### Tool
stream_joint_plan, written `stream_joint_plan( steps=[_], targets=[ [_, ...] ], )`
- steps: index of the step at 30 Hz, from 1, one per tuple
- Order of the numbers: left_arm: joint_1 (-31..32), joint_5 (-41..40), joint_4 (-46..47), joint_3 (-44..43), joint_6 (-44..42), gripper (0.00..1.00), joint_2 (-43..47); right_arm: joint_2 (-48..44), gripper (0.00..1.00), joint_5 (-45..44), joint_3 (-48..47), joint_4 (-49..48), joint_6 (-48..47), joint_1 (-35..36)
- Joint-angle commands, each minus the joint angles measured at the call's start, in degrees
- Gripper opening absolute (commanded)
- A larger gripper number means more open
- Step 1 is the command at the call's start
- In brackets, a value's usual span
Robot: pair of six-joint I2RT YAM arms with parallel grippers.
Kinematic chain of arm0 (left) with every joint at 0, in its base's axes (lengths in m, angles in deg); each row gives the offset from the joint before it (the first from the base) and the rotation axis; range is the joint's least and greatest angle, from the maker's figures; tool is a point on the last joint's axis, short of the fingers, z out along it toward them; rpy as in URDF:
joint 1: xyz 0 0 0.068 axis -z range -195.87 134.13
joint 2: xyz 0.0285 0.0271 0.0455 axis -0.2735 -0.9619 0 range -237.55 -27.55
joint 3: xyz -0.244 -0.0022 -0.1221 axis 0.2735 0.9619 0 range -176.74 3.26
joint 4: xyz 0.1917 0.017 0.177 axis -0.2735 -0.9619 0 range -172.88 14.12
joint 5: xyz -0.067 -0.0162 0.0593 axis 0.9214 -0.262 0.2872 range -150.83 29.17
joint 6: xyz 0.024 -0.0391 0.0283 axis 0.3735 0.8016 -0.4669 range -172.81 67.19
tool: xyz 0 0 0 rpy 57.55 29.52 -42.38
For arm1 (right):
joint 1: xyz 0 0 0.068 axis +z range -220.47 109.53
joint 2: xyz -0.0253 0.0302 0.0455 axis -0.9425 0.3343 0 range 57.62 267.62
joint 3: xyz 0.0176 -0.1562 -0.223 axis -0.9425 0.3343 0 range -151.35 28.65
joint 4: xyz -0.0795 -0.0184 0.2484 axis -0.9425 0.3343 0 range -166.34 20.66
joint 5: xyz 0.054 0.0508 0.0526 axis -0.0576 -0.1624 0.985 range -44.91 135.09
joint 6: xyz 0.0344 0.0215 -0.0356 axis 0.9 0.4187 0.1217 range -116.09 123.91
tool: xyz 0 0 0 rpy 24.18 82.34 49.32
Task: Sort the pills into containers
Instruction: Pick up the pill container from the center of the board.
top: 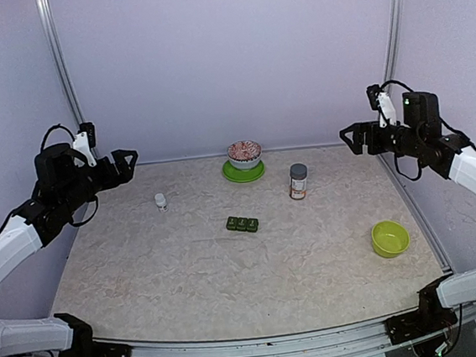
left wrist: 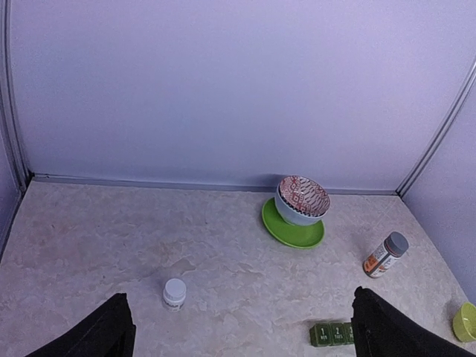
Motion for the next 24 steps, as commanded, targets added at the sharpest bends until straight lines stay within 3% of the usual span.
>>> stream_joint_plan(
  steps=[1,6,13,24],
  targets=[
    [1.80,-1.68,0.30,-1.70,0.88,0.99,-1.28,3.76,1.00,-5.04,-5.34,7.97,2.24,1.43],
    [3.77,-2.55,1.22,-1.25,0.98,0.99,-2.48,5.09,1.00,-0.93,-5.85,9.57,-0.88,1.42],
    [5.47,-2.84,3.23,0.06,2.29,0.99,-4.07,3.58,1.00,-2.05,-1.03,5.56,1.59,0.88],
    [10.02,-1.88,4.53,1.20,0.72,0.99,-7.53,4.34,1.00,6.61,3.08,2.61,1.29,0.35]
  ],
)
